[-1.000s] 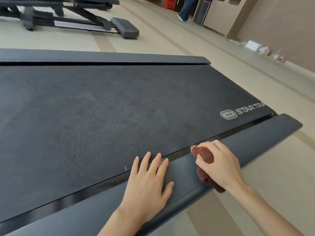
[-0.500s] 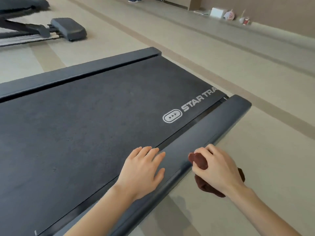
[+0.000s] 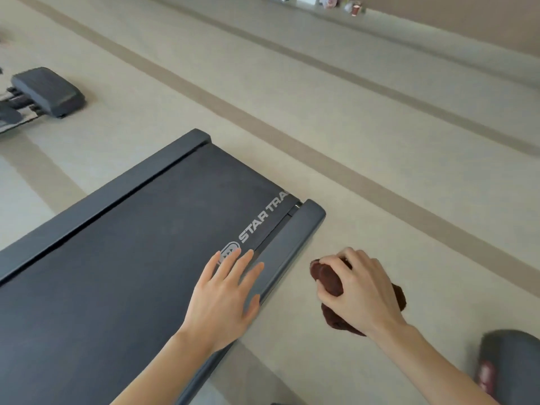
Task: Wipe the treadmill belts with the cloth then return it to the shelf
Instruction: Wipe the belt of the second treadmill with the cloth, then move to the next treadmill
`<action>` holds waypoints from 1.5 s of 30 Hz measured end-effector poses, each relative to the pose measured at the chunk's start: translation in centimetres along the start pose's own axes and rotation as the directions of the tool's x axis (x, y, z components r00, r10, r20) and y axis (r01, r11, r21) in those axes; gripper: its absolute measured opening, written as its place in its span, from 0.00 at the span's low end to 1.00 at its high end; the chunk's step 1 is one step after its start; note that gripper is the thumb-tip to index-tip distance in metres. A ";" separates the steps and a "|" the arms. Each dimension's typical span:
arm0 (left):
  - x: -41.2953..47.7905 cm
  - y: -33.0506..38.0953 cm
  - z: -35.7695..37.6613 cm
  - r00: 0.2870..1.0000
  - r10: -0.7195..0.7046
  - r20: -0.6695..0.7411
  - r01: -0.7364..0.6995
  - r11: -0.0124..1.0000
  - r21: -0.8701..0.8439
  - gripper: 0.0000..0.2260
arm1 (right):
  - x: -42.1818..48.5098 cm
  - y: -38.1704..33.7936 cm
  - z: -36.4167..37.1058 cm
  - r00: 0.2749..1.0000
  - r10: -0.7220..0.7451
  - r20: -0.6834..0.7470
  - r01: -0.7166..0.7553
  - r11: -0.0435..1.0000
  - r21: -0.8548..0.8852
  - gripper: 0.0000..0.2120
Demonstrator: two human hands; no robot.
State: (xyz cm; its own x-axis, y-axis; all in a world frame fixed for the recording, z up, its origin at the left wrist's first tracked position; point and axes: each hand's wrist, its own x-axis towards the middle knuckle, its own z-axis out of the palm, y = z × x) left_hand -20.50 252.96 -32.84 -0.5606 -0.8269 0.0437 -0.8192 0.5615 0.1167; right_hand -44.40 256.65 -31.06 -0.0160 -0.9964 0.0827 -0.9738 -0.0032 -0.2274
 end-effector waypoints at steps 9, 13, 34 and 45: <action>7.6 9.7 -21.4 0.996 0.071 -0.058 -0.077 0.992 -0.105 0.24 | -0.3 2.6 -24.2 0.958 0.177 -0.225 -0.158 0.982 0.100 0.14; 10.6 15.6 -26.4 0.985 0.163 -0.054 -0.169 0.978 -0.124 0.24 | -1.5 4.7 -30.8 0.927 0.227 -0.297 -0.207 0.974 0.096 0.14; 29.9 31.9 -26.4 0.395 0.912 0.113 -0.904 0.408 -0.128 0.23 | -6.9 13.7 -35.8 0.307 0.838 -0.451 -0.857 0.449 0.251 0.12; 31.3 46.8 -21.2 0.031 0.984 0.173 -0.981 0.063 -0.182 0.23 | -16.4 19.9 -34.0 -0.078 0.926 -0.368 -0.936 0.059 0.346 0.12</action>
State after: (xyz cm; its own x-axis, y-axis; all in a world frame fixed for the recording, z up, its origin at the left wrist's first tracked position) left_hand -73.83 252.74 -4.93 -0.8450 0.5319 -0.0555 0.5202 0.8416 0.1451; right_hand -71.20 275.75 -3.90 -0.9844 0.1059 0.1402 0.0365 0.9037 -0.4266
